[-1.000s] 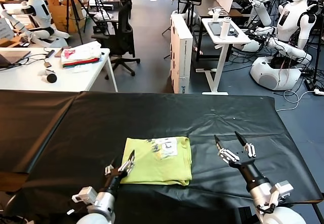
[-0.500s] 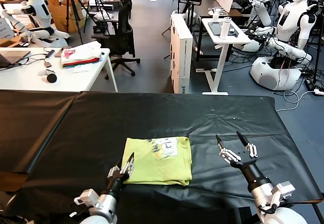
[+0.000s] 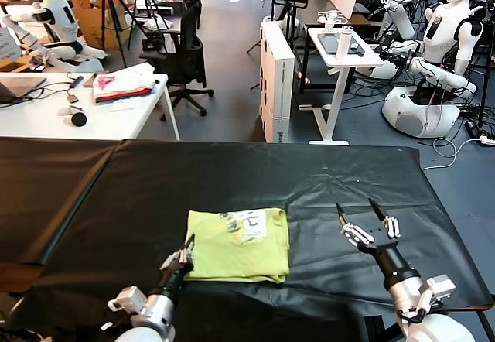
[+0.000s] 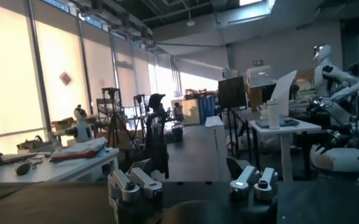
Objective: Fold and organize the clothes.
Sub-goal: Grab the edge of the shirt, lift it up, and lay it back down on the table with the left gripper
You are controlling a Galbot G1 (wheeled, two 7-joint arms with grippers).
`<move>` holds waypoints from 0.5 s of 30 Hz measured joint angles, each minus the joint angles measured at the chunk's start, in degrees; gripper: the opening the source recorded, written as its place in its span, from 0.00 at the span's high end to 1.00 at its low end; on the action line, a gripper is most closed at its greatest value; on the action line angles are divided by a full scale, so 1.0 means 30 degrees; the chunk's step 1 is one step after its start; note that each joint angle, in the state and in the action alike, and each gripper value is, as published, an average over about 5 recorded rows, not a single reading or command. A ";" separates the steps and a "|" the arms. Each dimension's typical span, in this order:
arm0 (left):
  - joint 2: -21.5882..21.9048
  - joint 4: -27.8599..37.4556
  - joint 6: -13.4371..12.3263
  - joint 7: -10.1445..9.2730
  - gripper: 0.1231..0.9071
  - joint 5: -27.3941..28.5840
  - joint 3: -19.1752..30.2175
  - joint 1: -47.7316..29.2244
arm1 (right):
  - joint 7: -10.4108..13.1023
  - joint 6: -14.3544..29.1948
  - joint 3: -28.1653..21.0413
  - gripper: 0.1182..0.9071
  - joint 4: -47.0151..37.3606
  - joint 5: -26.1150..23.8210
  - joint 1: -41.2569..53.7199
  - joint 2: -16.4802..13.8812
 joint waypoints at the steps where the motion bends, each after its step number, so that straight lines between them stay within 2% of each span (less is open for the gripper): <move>1: 0.0253 -0.0130 0.0005 -0.0061 0.93 0.0031 -0.0173 0.0000 | 0.0031 0.0003 -0.0027 0.00 -0.0084 -0.0059 0.0041 0.0013; 5: 0.1712 -0.0552 0.0010 -0.0148 0.93 -0.0140 -0.1134 0.0125 | 0.0100 0.0010 -0.0226 0.00 -0.0394 -0.0185 0.0232 0.0089; 8: 0.3183 -0.0901 0.0112 -0.0241 0.93 -0.0999 -0.2182 0.0324 | 0.0151 -0.0002 -0.0445 0.00 -0.0653 -0.0287 0.0450 0.0154; 15: 0.6457 -0.2119 0.1065 -0.1195 0.93 -0.3430 -0.5329 0.0986 | 0.0203 -0.0029 -0.0820 0.00 -0.1134 -0.0473 0.0814 0.0279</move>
